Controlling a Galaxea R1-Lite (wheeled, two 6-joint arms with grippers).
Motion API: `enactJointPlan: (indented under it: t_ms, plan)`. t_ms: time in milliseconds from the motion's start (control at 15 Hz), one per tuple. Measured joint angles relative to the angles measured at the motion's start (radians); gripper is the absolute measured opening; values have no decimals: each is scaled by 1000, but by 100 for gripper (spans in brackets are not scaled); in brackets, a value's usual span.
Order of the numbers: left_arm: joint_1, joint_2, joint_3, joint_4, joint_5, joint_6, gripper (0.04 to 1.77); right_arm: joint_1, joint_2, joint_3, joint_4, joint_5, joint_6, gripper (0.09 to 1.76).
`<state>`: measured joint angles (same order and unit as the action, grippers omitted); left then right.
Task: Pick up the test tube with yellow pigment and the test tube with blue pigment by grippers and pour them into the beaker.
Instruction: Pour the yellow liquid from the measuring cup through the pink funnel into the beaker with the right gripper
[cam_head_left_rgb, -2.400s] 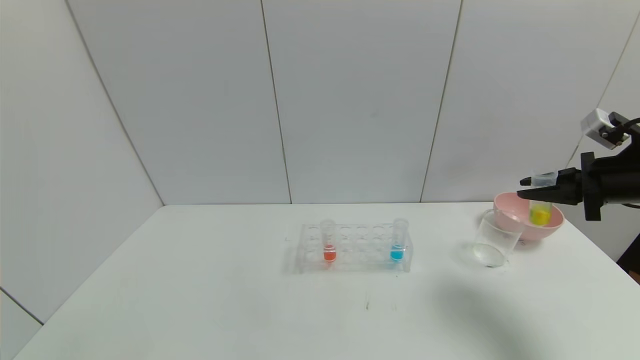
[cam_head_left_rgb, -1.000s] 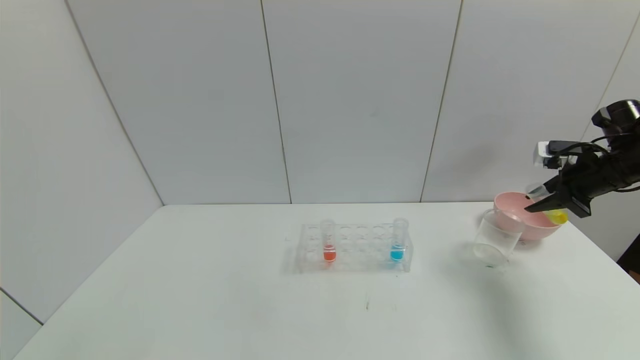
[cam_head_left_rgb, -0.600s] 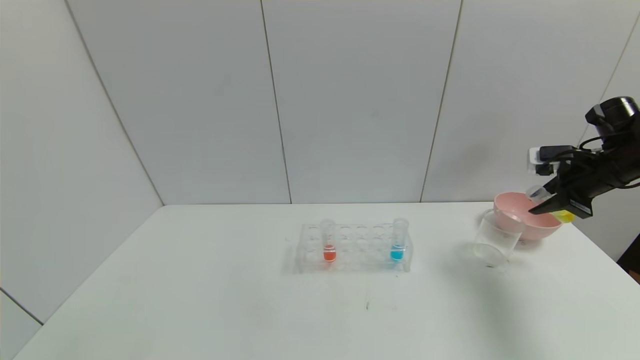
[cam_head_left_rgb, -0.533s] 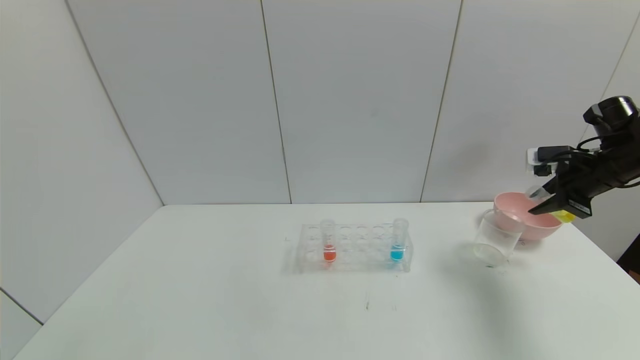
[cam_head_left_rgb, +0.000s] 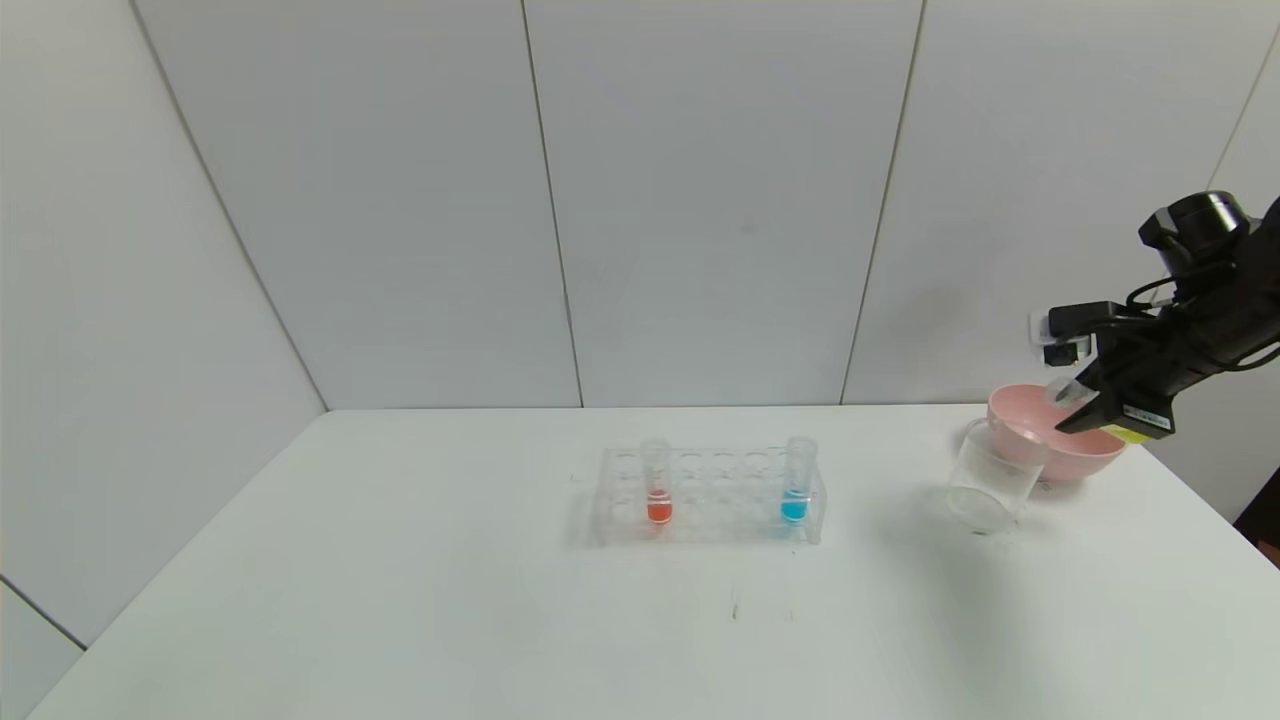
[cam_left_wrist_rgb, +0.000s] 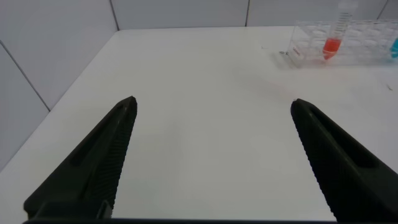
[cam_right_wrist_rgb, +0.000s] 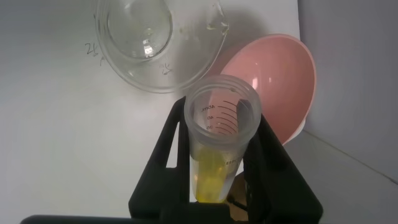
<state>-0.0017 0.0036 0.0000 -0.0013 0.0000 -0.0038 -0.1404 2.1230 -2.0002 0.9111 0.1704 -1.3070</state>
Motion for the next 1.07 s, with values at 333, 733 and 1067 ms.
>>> enactJointPlan:
  t_ms: [333, 733, 1067]
  plan:
    - [0, 0, 0, 0, 0, 0, 176, 21, 0, 0, 1, -83, -19, 55]
    - [0, 0, 0, 0, 0, 0, 176, 58, 11, 0, -1, -201, -20, 55]
    - [0, 0, 0, 0, 0, 0, 176, 67, 28, 0, -5, -229, -20, 55]
